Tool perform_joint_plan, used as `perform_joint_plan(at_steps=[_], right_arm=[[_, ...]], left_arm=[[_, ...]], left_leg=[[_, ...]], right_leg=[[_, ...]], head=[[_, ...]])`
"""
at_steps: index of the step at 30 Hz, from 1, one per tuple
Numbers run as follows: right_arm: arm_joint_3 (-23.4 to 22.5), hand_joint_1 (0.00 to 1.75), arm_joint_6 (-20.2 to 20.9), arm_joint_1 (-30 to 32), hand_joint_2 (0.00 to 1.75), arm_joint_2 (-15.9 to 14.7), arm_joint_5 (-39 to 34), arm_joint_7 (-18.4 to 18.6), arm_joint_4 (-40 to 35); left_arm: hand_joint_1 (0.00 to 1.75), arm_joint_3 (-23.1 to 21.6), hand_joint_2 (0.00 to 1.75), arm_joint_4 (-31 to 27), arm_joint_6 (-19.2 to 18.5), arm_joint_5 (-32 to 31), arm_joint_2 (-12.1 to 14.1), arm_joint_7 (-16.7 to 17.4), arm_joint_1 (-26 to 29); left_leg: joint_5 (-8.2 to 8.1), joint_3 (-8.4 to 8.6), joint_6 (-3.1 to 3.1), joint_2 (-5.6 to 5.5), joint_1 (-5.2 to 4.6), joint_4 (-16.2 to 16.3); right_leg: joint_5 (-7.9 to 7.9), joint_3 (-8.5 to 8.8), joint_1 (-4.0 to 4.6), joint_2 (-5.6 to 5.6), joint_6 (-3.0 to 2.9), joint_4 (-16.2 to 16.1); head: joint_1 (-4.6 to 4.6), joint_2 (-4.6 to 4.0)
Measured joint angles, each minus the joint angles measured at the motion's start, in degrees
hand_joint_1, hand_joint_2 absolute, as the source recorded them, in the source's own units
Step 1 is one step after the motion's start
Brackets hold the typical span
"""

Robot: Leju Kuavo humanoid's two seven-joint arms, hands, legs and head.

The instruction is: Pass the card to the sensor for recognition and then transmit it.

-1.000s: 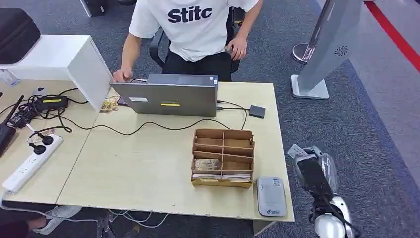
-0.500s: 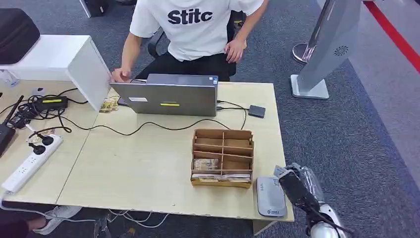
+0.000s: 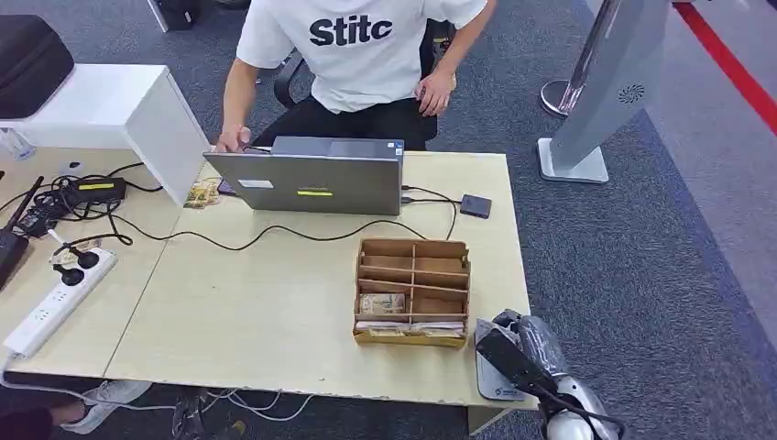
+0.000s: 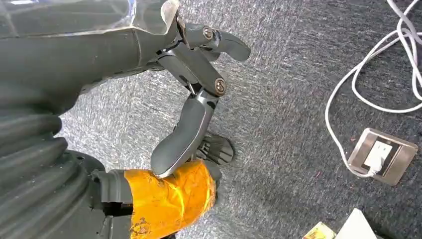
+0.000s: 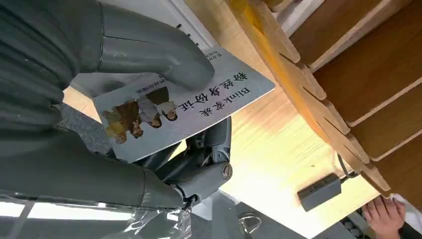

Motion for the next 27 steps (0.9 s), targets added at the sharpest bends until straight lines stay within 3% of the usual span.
perform_joint_plan(at_steps=[12, 20, 23, 27], right_arm=[[3.74, 1.75, -6.92, -0.57, 1.75, -0.39, 5.48, 3.87, 0.04], [3.02, 1.75, -12.11, -1.84, 1.75, 0.90, 12.64, 8.55, -13.10], [4.10, 1.75, -10.75, -4.05, 1.75, 2.79, 15.94, 10.18, -18.94], [9.36, 1.75, -6.66, -8.05, 1.75, 6.04, 13.44, 12.24, -20.98]], left_arm=[[0.00, -0.02, 1.75, 0.00, -0.26, -1.68, 0.04, 0.57, -0.03], [0.00, 0.00, 1.75, 0.00, 0.13, -3.21, -0.15, -0.13, -0.02], [0.00, 0.00, 1.75, 0.00, 0.52, -4.39, -0.61, -0.31, -0.17], [0.00, 0.00, 1.75, 0.00, 0.57, -6.14, -1.59, -0.26, -0.70]], left_leg=[[0.01, 0.00, -0.01, 0.00, 0.00, 0.00], [0.01, -0.01, -0.01, 0.01, 0.00, 0.00], [0.01, 0.00, -0.01, 0.03, 0.01, 0.00], [0.04, 0.06, -0.04, 0.09, 0.02, 0.00]], right_leg=[[0.00, 0.00, 0.00, 0.00, 0.00, 0.01], [0.01, -0.01, -0.01, 0.02, 0.00, 0.01], [0.01, 0.00, 0.00, 0.04, -0.01, 0.03], [0.01, -0.01, 0.01, 0.10, -0.02, 0.07]], head=[[0.00, 0.00], [0.00, 0.00], [0.04, 0.00], [0.02, 0.00]])
